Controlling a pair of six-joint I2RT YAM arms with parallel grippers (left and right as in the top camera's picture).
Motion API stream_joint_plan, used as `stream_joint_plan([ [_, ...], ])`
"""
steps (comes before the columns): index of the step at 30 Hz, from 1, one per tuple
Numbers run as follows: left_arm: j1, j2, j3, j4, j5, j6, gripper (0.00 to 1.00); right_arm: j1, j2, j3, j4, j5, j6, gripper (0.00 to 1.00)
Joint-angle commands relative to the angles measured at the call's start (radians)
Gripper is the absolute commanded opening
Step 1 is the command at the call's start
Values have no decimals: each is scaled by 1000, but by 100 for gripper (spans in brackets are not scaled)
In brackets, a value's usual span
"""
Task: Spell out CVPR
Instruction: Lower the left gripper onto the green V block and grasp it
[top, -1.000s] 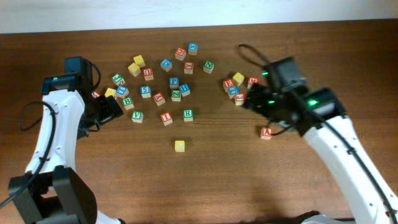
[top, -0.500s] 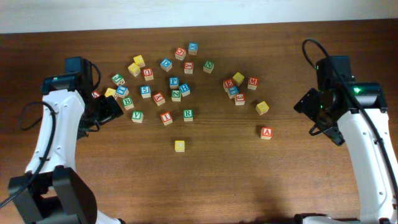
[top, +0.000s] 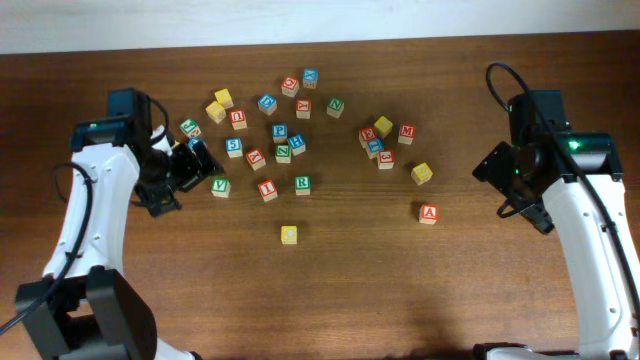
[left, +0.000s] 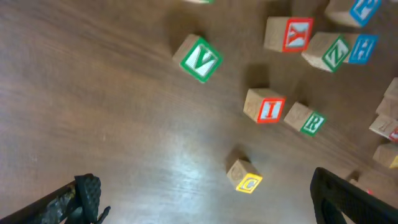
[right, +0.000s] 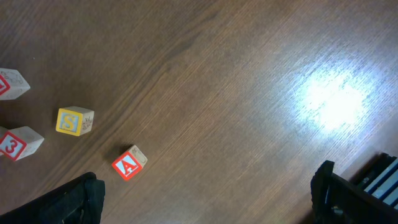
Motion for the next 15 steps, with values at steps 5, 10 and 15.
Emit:
stream_joint_plan([
  [5,-99,12,5,68,-31,217,99,-4,3,6,-1,19,1,98],
  [10,-184,111,-9,101,-291,217,99,-4,3,6,-1,19,2,98],
  [15,-197,238,-9,179,-396,217,97,-4,3,6,-1,19,2,98],
])
